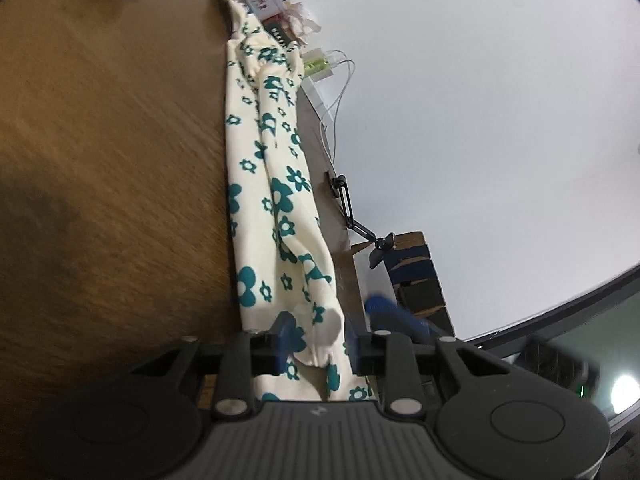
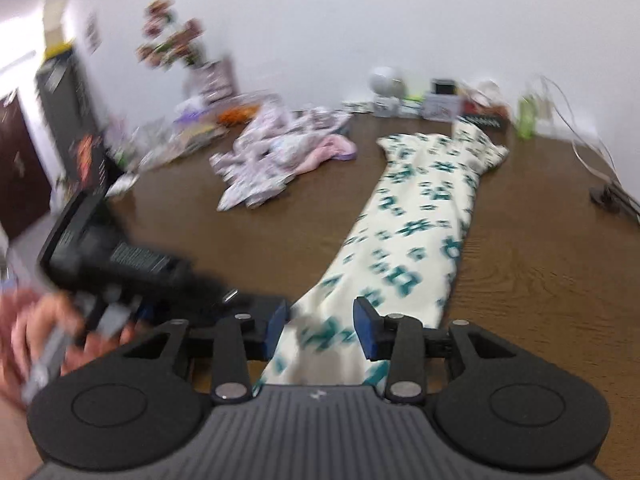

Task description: Fold clothes

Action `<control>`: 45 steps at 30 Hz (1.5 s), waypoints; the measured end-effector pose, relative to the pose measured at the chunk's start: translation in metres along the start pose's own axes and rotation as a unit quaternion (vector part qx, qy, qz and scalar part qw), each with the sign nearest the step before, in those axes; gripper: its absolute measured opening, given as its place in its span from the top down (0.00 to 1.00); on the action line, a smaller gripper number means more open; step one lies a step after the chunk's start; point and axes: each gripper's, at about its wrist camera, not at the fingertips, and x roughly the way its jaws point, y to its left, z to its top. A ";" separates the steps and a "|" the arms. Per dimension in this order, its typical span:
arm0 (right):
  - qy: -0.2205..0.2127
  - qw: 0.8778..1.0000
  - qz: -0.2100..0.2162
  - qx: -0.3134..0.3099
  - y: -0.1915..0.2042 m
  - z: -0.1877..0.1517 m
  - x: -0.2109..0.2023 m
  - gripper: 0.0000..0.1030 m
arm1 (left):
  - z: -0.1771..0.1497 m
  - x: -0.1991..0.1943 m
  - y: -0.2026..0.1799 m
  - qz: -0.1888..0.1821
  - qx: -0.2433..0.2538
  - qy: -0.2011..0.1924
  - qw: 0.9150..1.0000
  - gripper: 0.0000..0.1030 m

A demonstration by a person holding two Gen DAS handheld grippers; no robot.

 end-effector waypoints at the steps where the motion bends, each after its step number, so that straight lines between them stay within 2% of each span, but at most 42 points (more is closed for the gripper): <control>1: 0.011 1.000 0.002 0.012 -0.006 0.007 0.005 0.63 | 0.000 0.002 0.000 0.000 0.000 0.004 1.000 0.75; 4: 0.064 0.998 0.003 0.024 -0.013 0.019 0.030 0.64 | -0.002 0.008 -0.001 -0.001 0.004 0.006 1.000 0.78; 5: 0.081 0.996 0.001 0.026 -0.014 0.021 0.038 0.67 | -0.003 0.008 -0.001 -0.004 0.009 0.005 1.000 0.89; 6: 0.094 0.995 0.000 0.029 -0.015 0.022 0.044 0.72 | -0.004 0.009 -0.001 -0.006 0.014 0.005 1.000 0.94; 8: 0.112 0.993 0.002 0.037 -0.016 0.023 0.051 0.96 | -0.006 0.009 0.002 -0.014 0.019 0.001 1.000 0.94; 10: 0.114 0.992 0.007 0.052 -0.018 0.025 0.052 0.99 | -0.008 0.008 0.005 -0.026 0.018 -0.004 0.999 0.94; 15: 0.087 0.990 0.009 0.112 -0.030 0.034 0.040 0.99 | -0.013 0.003 0.020 -0.050 0.004 -0.017 0.999 0.94; 20: 0.077 0.989 0.013 0.125 -0.014 0.037 0.045 0.99 | -0.019 0.006 0.025 -0.068 -0.009 -0.022 0.997 0.95; 23: 0.074 0.987 0.019 0.141 -0.011 0.034 0.045 0.95 | -0.019 -0.003 0.020 -0.063 0.002 -0.028 0.998 0.89; 25: 0.051 0.987 0.028 0.149 -0.012 0.030 0.028 0.90 | -0.017 -0.014 0.015 -0.062 0.018 -0.037 0.997 0.76; 26: 0.039 0.991 0.015 0.129 -0.006 0.026 0.016 0.87 | -0.016 -0.020 0.012 -0.060 0.027 -0.044 0.997 0.60; 27: 0.027 0.994 -0.002 0.106 0.000 0.022 0.003 0.83 | -0.013 -0.028 0.008 -0.052 0.038 -0.056 0.996 0.53; 29: 0.010 0.998 -0.035 0.056 0.015 0.011 -0.019 0.60 | -0.006 -0.038 -0.002 -0.033 0.061 -0.072 0.995 0.51; 32: 0.014 0.997 -0.071 -0.004 0.036 -0.012 -0.030 0.59 | 0.010 -0.027 -0.015 -0.013 0.068 -0.058 0.996 0.50; 35: 0.025 0.995 -0.092 -0.024 0.047 -0.027 -0.019 0.59 | 0.022 0.001 -0.026 0.016 0.081 -0.026 0.996 0.49; 38: 0.030 0.993 -0.112 -0.035 0.052 -0.036 -0.010 0.59 | 0.027 0.019 -0.030 0.047 0.090 -0.014 0.995 0.49; 40: 0.030 0.992 -0.116 -0.036 0.053 -0.037 -0.006 0.57 | 0.026 0.026 -0.031 0.066 0.087 -0.009 0.994 0.51; 41: 0.030 0.992 -0.119 -0.037 0.053 -0.037 -0.005 0.57 | 0.026 0.029 -0.030 0.070 0.086 -0.006 0.994 0.59; 42: 0.032 0.992 -0.118 -0.042 0.056 -0.037 -0.003 0.57 | 0.026 0.032 -0.029 0.071 0.084 -0.001 0.994 0.87; 43: 0.033 0.991 -0.117 -0.047 0.058 -0.038 0.000 0.60 | 0.028 0.036 -0.027 0.065 0.079 0.004 0.995 1.00; 44: 0.037 0.991 -0.115 -0.057 0.062 -0.038 0.002 0.77 | 0.029 0.040 -0.025 0.060 0.076 0.008 0.995 0.96; 45: 0.040 0.991 -0.112 -0.065 0.065 -0.039 0.004 0.89 | 0.028 0.042 -0.023 0.059 0.075 0.006 0.995 0.97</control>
